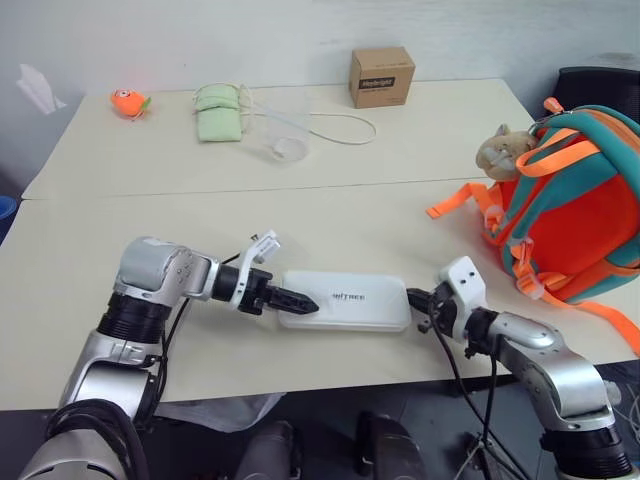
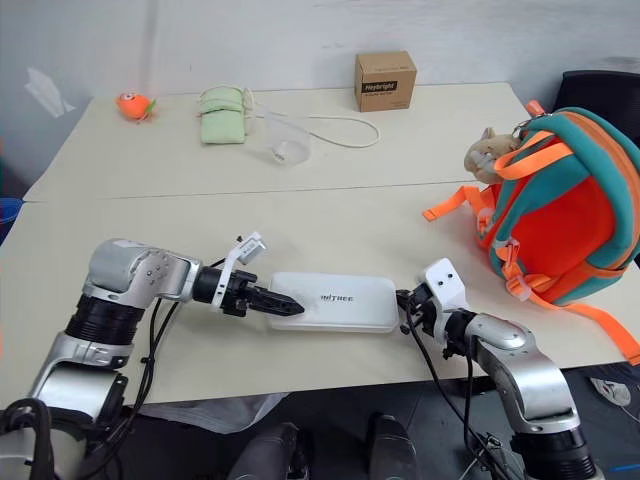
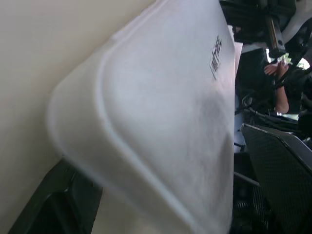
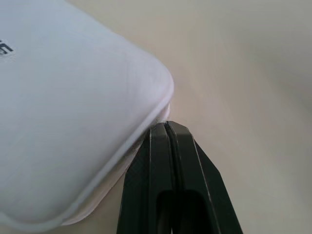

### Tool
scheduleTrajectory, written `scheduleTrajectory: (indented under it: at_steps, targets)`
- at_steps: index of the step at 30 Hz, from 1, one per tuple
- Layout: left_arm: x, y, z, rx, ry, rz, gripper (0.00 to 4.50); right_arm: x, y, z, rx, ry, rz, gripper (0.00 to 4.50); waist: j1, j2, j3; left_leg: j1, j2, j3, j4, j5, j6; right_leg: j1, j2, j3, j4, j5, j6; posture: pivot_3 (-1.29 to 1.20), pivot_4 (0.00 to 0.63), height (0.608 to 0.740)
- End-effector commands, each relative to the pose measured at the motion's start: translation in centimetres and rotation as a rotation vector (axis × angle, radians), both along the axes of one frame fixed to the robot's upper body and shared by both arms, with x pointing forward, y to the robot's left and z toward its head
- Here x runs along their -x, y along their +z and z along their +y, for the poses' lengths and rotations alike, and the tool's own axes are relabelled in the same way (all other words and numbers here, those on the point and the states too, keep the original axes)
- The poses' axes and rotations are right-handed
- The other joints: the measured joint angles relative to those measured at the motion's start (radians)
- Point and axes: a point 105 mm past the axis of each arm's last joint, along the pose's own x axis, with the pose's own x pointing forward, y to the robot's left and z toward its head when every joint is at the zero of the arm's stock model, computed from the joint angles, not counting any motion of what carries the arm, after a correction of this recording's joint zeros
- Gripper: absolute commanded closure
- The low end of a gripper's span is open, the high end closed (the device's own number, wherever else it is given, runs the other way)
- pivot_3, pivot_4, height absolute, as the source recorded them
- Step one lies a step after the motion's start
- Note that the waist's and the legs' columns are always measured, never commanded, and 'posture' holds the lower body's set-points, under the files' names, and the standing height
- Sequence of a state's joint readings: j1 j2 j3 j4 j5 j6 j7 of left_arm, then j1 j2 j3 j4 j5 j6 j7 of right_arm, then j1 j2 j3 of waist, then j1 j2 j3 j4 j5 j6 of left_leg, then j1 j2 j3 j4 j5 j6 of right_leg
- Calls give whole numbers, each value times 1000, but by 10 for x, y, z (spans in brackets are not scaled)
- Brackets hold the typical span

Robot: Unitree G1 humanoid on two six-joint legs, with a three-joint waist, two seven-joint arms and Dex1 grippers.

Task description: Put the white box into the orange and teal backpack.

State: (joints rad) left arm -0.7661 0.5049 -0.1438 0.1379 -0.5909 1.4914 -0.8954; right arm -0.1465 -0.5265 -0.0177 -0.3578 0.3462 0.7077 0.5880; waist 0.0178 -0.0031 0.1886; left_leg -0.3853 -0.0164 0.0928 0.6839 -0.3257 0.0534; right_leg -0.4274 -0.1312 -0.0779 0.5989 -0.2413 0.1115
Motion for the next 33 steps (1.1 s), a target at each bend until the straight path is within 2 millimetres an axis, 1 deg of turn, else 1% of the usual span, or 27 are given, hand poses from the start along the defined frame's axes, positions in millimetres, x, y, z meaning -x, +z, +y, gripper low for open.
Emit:
scheduleTrajectory:
  at_steps: [1, 2, 3, 4, 8, 10, 12, 14, 17, 20, 22, 23, 24, 25, 28, 29, 31, 33]
  targets:
    - [-1, -12, -5, 11, 33, 74, 95, 2, 11, 8, -18, 27, -39, 4500, 6, 0, 0, 0, 0, 0, 0, 0, 0, 0, 0, 0, 0, 0, 0, 0, 150, 740]
    - [-4, -9, -5, 23, 46, 68, 95, 2, 11, 7, -14, 22, -37, 4500, 7, 0, 0, 0, -1, 0, 0, 0, 0, 0, 0, 0, 0, 0, 0, 0, 150, 740]
    - [-6, -8, -5, 30, 55, 63, 491, 2, 10, 6, -11, 19, -36, 4500, 7, 0, 0, 0, -1, 0, 0, 0, 1, 0, -1, 0, 0, 0, 1, 0, 150, 740]
    - [-7, -6, -5, 41, 59, 63, 685, 2, 10, 4, -5, 10, -37, 4500, 6, 0, 0, 0, -1, 0, 0, 1, 1, 0, -1, 0, 0, 0, 1, 0, 150, 740]
    - [-10, 1, 0, 77, 80, 65, 1876, 4, 11, -11, 7, -38, -42, 4500, 6, 0, 0, -1, -2, 0, 0, 1, 1, 0, -1, 0, 0, 1, 1, 0, 150, 740]
    - [-11, 3, 1, 89, 84, 68, 2429, 5, 12, -15, 9, -50, -43, 4500, 5, 0, 0, -1, -1, -1, 0, 0, 1, 0, -1, 0, -1, 1, 1, 0, 150, 740]
    - [-11, 3, 1, 91, 85, 69, 2876, 5, 12, -16, 10, -51, -43, 4500, 4, -1, 0, -1, -1, 0, 0, 0, 1, 0, -1, -1, -1, 1, 1, 0, 150, 740]
    - [-10, 5, 1, 107, 86, 73, 3176, 7, 14, -20, 5, -64, -46, 4500, 4, -1, 0, -1, -2, 0, 0, 0, 1, 0, -1, -1, 0, 1, 2, 0, 150, 740]
    - [-9, 21, 5, 225, 104, 82, 3229, 30, 41, -56, -58, -234, -96, 3986, 10, -1, 0, -2, -2, -1, 0, 1, 1, -1, -1, 0, 0, 1, 2, 0, 150, 740]
    - [-11, 33, 10, 297, 132, 61, 3229, 49, 57, -89, -65, -387, -122, 2965, 6, -2, 0, -3, 0, -2, 0, 0, 0, 0, -1, 0, -3, 1, 2, 0, 150, 740]
    - [-13, 42, 14, 345, 159, 39, 3229, 56, 67, -105, -78, -469, -144, 2355, 2, -1, 0, -3, 0, -1, 0, 0, 0, -1, -1, -1, -3, 1, 2, 0, 150, 740]
    - [-15, 46, 15, 365, 171, 30, 3229, 57, 71, -110, -82, -496, -154, 1976, 1, -2, 0, -2, 1, 0, 0, 0, 0, -1, -1, -1, -3, 1, 2, 0, 150, 740]
    - [-16, 52, 15, 390, 179, 20, 3230, 56, 76, -114, -87, -519, -165, 1673, 1, -2, 0, -2, 1, 0, 0, 0, 0, -1, -1, -1, -3, 1, 2, 0, 150, 740]
    - [-16, 56, 16, 409, 184, 8, 3230, 53, 81, -117, -96, -537, -177, 1276, 1, -2, 0, -1, 2, 0, 0, -1, -1, -1, -1, -1, -3, 1, 2, 0, 150, 740]
    - [-15, 62, 17, 429, 194, -24, 3230, 39, 88, -120, -127, -564, -191, 350, -4, -2, 0, -1, 2, 0, 0, -1, -2, -1, -1, 0, -3, 1, 2, 0, 150, 740]
    - [-15, 64, 17, 435, 194, -33, 3233, 31, 89, -120, -136, -567, -195, 19, -4, -2, 0, -2, 2, 0, 0, -1, -2, -1, -1, 0, -3, 1, 2, 0, 150, 740]
    - [-13, 68, 17, 449, 192, -53, 3238, 15, 91, -120, -159, -578, -203, 0, -5, -2, 0, -2, 2, 0, 0, -1, -2, -1, -1, 1, -2, 1, 2, 0, 150, 740]
    - [-13, 75, 18, 466, 192, -86, 3238, -6, 92, -123, -150, -619, -227, 0, -8, -2, 0, -2, 2, 0, -1, -1, -2, -2, -1, 0, -2, 1, 2, 0, 150, 740]
